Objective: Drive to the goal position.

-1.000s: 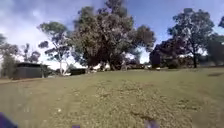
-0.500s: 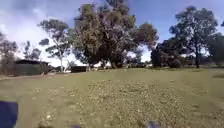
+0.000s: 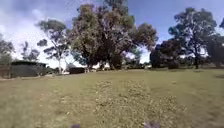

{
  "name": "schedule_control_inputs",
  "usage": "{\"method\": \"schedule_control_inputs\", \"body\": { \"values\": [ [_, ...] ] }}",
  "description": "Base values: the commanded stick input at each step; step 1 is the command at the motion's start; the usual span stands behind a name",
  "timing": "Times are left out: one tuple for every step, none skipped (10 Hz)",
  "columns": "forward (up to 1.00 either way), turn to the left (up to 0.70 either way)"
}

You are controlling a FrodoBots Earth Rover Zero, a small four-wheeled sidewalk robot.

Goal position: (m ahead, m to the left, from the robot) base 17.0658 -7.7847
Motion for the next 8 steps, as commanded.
{"method": "schedule_control_inputs", "body": {
  "values": [
    [0.7,0.0],
    [0.7,0.0],
    [0.7,0.0],
    [0.7,0.0],
    [0.7,0.0],
    [0.7,0.0],
    [0.7,0.0],
    [0.7,0.0]
  ]
}}
